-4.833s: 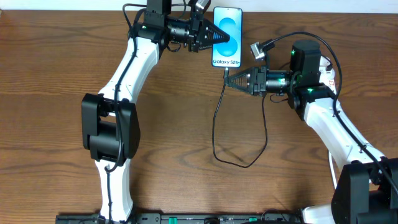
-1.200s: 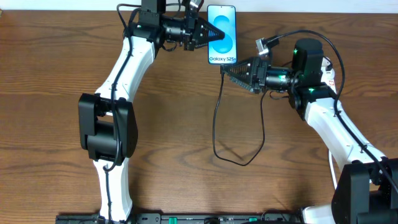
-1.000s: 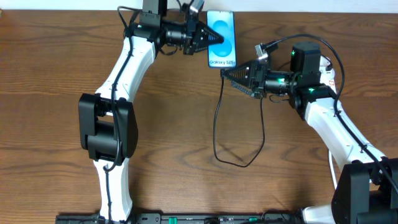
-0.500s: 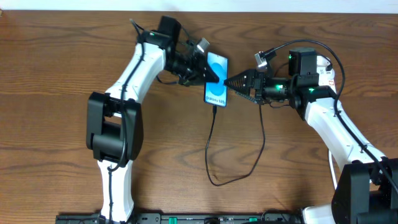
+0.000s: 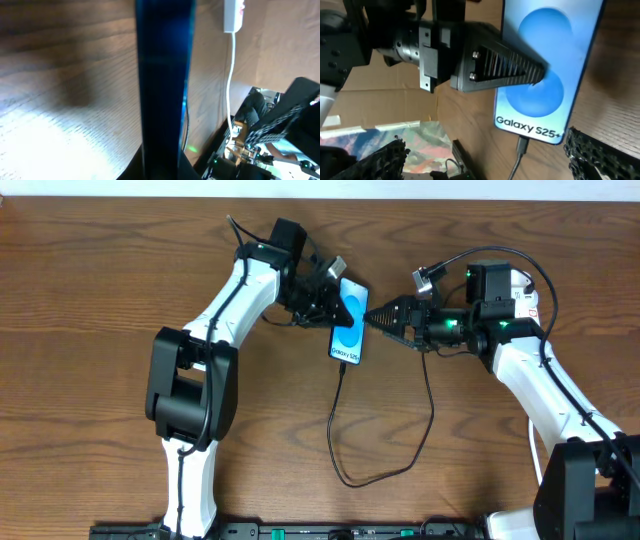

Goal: Plug charger to phone and switch on socket
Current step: 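Lower the plugged phone toward the table with the left gripper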

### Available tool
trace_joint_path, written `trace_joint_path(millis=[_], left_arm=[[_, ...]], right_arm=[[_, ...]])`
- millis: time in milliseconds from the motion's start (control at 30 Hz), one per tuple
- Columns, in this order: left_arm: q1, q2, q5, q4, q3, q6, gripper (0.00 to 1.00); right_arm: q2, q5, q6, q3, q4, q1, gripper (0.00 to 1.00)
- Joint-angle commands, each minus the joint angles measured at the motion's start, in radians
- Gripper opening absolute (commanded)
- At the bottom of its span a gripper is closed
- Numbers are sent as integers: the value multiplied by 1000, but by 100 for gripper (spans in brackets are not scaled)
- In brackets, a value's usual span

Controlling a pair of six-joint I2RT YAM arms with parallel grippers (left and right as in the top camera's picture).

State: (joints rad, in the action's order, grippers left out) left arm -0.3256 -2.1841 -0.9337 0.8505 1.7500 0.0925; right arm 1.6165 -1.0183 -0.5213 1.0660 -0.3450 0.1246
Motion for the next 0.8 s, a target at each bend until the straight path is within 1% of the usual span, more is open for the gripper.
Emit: trace_joint_path(millis=[0,133,533,767], left_arm=[[-3,13,-2,-19,-42,-8,7],[-3,13,-2,-72,-92,44,8],[-14,10,9,-114,-112,43,7],[-16,-42,7,-142,-112,64,7]], right_arm=[[-5,71,21,7,-20,-8,99],[-5,74,21,7,-33,-8,99],[-5,78,21,7,-33,-8,99],[-5,101,10,7,-34,-8,99]])
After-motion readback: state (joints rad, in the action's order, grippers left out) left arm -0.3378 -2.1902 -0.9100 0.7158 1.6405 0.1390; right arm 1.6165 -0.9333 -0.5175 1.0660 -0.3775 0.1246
